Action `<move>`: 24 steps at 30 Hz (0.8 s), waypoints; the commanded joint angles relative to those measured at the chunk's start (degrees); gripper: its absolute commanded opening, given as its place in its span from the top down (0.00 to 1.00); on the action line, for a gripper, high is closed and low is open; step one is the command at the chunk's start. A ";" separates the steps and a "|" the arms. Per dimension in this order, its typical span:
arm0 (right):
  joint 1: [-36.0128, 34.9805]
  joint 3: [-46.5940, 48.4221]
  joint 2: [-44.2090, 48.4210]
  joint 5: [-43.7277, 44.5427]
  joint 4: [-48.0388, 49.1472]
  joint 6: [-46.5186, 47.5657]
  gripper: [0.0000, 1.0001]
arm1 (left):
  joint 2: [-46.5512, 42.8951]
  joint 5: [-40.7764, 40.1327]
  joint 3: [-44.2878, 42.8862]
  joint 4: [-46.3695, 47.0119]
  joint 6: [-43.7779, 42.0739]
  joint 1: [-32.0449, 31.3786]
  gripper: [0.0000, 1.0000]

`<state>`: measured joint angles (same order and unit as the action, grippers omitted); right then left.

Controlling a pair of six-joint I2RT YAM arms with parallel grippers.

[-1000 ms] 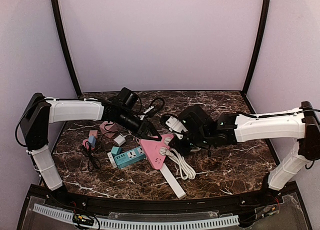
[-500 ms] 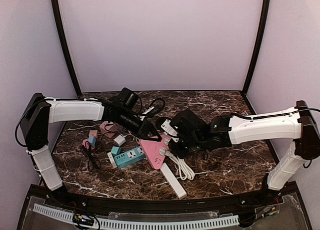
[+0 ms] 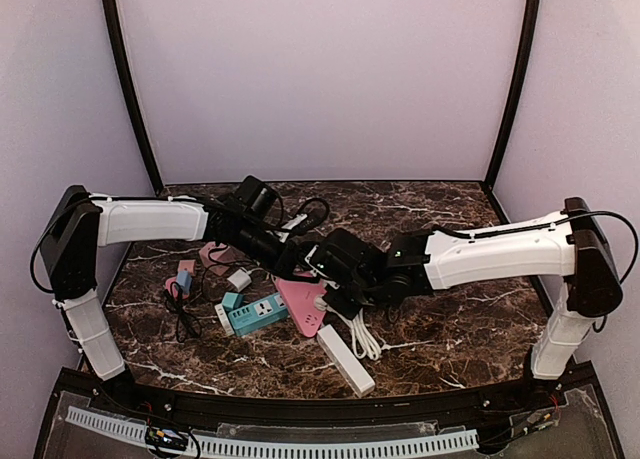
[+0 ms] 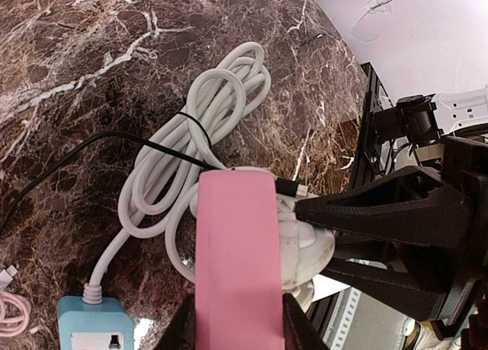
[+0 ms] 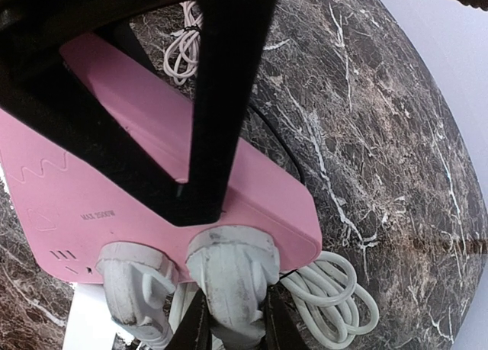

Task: Pull the plug off the socket
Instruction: Remove the plug from the socket.

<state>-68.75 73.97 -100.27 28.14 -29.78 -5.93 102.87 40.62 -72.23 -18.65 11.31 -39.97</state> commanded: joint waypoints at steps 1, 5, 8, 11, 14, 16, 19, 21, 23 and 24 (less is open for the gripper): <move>-0.07 1.08 1.18 3.32 0.02 -1.80 1.00 | -0.90 -1.35 -1.01 -2.62 -0.49 0.40 0.99; 0.02 -1.44 3.46 0.87 3.51 -1.40 1.00 | -0.48 -1.67 -0.94 -2.66 -0.84 0.35 0.99; 0.32 -2.19 4.23 -0.43 3.94 -1.20 1.00 | -0.19 -1.50 -1.06 -2.78 -0.92 0.40 0.99; 0.85 -2.71 4.84 -1.57 4.18 -1.19 1.00 | -0.21 -1.54 -1.07 -3.00 -1.06 0.38 0.99; 1.49 -3.44 5.65 -3.10 5.22 -1.31 1.00 | -0.21 -1.66 -1.20 -3.24 -1.28 0.33 0.99; 2.06 -4.02 6.39 -4.65 6.13 -1.64 1.00 | -0.21 -1.76 -1.35 -3.53 -1.42 0.33 0.99; 3.16 -5.01 7.50 -7.12 7.29 -2.07 1.00 | -0.28 -1.78 -1.49 -3.88 -1.70 0.33 0.99; 4.23 -6.07 8.58 -9.16 8.37 -2.53 1.00 | -0.17 -1.75 -1.49 -3.85 -1.77 0.39 0.99; 5.29 -7.33 9.96 -11.47 9.61 -3.04 1.00 | -0.15 -1.69 -1.51 -3.89 -1.85 0.36 0.99; 5.93 -7.87 10.60 -12.54 10.11 -3.25 1.00 | -0.18 -1.69 -1.51 -3.86 -1.91 0.33 0.99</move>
<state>-65.56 67.77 -94.67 19.25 -23.73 -6.26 102.89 40.91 -73.08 -19.57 10.92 -40.10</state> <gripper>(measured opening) 0.169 0.280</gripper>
